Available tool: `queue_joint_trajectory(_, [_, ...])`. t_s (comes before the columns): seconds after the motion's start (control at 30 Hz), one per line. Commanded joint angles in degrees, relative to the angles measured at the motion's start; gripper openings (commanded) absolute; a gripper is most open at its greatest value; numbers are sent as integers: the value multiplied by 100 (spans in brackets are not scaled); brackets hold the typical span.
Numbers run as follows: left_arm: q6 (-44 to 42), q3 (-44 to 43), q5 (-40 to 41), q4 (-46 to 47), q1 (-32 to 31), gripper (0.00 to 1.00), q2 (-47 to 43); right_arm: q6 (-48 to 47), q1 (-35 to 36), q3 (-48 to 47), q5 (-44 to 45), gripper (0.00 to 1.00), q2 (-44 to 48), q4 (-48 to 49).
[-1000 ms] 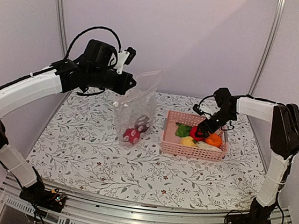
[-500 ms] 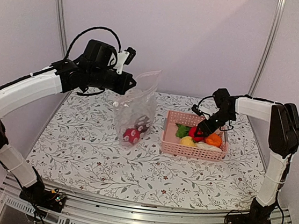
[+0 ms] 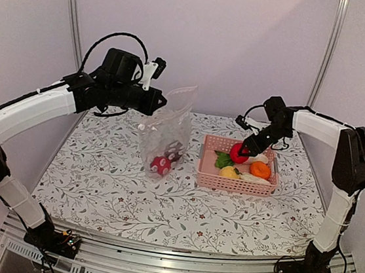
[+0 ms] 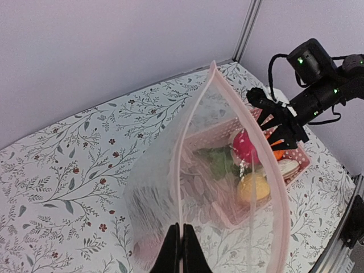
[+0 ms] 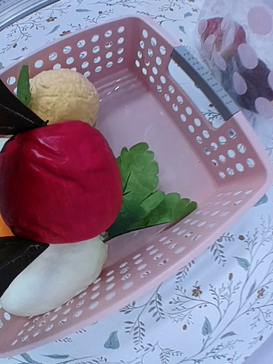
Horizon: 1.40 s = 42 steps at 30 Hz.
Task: Place the food in the zip-top bag and seal the zipper
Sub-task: Pick up the fake fruit from the bin, then place the fake fruit in the zipper food storage bag.
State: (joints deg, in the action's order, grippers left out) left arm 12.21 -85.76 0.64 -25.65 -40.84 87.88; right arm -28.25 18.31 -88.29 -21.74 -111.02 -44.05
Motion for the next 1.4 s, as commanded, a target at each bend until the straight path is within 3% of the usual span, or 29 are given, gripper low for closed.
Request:
queue_joint_trajectory(0.0, [19, -99, -21, 76, 65, 0, 25, -17, -2, -676, -564, 50, 587, -347])
queue_joint_trajectory(0.23, [100, -205, -218, 83, 64, 0, 138, -150, 200, -1645, -1285, 49, 945, -390])
queue_joint_trajectory(0.43, [181, -269, -236, 113, 63, 0, 215, -435, 607, -1580, -2029, 50, 1589, 316])
queue_joint_trajectory(0.9, [387, -423, -407, 83, 40, 0, 283, -175, 1865, -2755, -1929, 51, 1053, 766])
queue_joint_trajectory(1.37, [373, -373, -310, 105, 40, 0, 160, -11, 2072, -2456, -1609, 52, 494, 1149])
